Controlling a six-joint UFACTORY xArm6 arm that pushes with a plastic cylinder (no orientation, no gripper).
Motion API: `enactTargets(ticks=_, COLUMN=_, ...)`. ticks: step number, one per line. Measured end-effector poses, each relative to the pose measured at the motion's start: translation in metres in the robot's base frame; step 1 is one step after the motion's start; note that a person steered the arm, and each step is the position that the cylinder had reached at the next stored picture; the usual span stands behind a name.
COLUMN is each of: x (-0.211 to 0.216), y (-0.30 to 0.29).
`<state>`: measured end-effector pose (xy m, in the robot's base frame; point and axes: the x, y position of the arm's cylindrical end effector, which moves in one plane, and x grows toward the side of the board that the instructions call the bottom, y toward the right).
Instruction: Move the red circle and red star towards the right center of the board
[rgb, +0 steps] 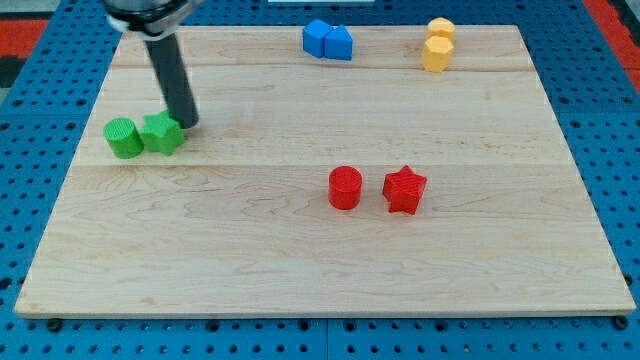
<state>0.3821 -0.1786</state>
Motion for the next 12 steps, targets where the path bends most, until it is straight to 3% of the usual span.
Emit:
enactTargets(ticks=1, x=0.005, y=0.001)
enactTargets(ticks=2, x=0.020, y=0.068)
enactTargets(ticks=3, x=0.093, y=0.075)
enactTargets(ticks=4, x=0.131, y=0.108)
enactTargets(ticks=6, x=0.124, y=0.239)
enactTargets(ticks=8, x=0.099, y=0.261)
enactTargets(ticks=10, x=0.122, y=0.321)
enactTargets(ticks=12, x=0.075, y=0.341)
